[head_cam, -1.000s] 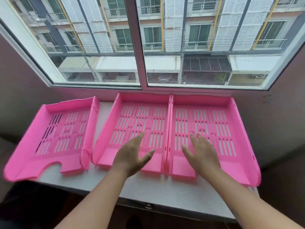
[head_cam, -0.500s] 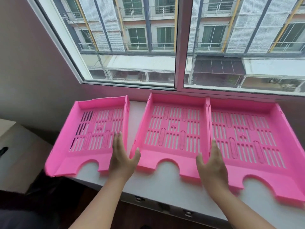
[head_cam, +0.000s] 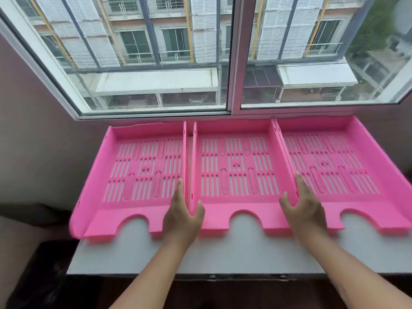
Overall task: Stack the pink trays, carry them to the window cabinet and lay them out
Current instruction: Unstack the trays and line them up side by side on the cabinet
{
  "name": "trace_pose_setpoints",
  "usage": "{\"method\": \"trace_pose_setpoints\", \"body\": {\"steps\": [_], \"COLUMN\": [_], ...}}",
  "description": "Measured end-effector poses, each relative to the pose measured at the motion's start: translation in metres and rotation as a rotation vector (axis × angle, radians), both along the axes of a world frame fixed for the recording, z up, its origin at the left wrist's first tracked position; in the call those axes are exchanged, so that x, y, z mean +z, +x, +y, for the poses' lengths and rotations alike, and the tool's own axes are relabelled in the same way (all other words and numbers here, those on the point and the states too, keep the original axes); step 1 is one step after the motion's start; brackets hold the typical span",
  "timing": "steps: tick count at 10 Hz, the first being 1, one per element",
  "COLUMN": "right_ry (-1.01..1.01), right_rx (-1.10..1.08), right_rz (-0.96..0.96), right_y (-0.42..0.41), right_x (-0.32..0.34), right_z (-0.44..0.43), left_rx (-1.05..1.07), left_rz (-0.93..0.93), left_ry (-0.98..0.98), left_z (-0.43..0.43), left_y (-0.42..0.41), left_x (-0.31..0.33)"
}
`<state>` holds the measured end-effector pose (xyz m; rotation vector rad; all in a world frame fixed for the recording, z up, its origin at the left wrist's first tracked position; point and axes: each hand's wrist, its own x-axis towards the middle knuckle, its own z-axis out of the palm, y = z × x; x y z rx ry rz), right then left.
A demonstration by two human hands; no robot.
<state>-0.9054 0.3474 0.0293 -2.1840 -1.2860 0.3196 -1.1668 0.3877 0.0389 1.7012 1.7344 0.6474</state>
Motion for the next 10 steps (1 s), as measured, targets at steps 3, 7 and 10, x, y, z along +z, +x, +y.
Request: {"method": "trace_pose_setpoints", "body": {"steps": [3,7,10], "right_ry": [0.015,0.002,-0.031], "right_rx": [0.036,0.125,0.172], "right_rz": [0.023,-0.049,-0.020], "right_y": [0.001,0.012,0.013], "right_x": [0.000,0.002,-0.003], "right_z": [-0.001,-0.019,-0.021], "left_rx": [-0.114,0.040,0.064], "left_rz": [-0.224,0.072,0.032], "left_ry": [-0.135,0.035,-0.036], "left_z": [0.004,-0.012,-0.008], "left_y": [-0.006,-0.001,0.007], "left_x": [0.000,-0.003,0.001]}}
